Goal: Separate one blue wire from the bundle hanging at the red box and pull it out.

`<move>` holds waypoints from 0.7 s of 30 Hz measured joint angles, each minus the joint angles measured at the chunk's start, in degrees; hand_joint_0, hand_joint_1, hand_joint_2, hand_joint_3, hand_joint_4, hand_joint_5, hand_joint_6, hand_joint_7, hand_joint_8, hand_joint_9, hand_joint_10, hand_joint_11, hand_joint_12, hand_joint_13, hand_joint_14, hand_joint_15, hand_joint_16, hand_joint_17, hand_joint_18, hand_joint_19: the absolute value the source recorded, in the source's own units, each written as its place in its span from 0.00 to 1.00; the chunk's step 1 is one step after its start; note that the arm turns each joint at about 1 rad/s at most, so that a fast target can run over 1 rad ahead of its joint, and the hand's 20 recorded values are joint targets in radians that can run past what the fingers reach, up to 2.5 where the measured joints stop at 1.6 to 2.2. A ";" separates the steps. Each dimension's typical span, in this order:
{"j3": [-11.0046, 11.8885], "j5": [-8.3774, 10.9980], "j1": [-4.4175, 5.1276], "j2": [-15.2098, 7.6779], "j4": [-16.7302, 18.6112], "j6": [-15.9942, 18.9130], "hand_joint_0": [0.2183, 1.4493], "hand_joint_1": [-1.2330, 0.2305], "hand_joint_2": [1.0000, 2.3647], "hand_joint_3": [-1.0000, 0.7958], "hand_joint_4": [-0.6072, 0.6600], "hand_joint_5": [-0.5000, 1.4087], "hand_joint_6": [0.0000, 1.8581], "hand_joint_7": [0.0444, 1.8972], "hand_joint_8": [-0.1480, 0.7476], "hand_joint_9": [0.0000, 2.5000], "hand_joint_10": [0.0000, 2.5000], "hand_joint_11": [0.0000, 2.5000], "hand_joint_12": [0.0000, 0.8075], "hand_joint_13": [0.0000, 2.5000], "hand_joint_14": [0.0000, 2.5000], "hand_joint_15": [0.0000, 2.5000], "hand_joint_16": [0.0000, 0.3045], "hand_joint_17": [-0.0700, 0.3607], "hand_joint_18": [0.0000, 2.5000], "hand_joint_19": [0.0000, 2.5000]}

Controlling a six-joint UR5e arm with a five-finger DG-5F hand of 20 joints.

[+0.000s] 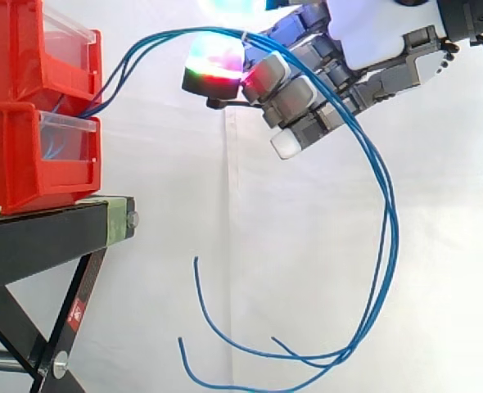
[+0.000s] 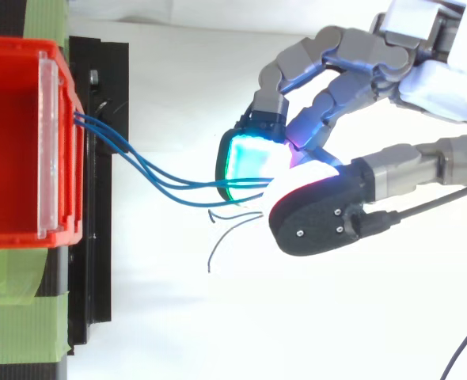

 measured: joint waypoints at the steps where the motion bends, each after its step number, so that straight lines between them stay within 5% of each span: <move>1: 0.00 0.00 0.00 0.00 0.00 0.00 0.34 0.36 0.01 0.36 0.57 0.15 0.50 0.44 0.50 0.35 0.13 0.61 0.45 0.26 0.29 0.58 0.16 0.41 0.28 0.30; 17: -0.01 0.00 0.02 0.00 0.00 0.00 0.34 0.35 0.01 0.41 0.54 0.16 0.50 0.44 0.49 0.36 0.23 0.59 0.48 0.27 0.31 0.57 0.15 0.41 0.29 0.30; 21: 0.00 0.00 0.06 0.00 0.00 0.00 0.35 0.27 0.01 0.46 0.55 0.16 0.50 0.45 0.49 0.35 0.21 0.62 0.48 0.27 0.26 0.60 0.16 0.41 0.28 0.30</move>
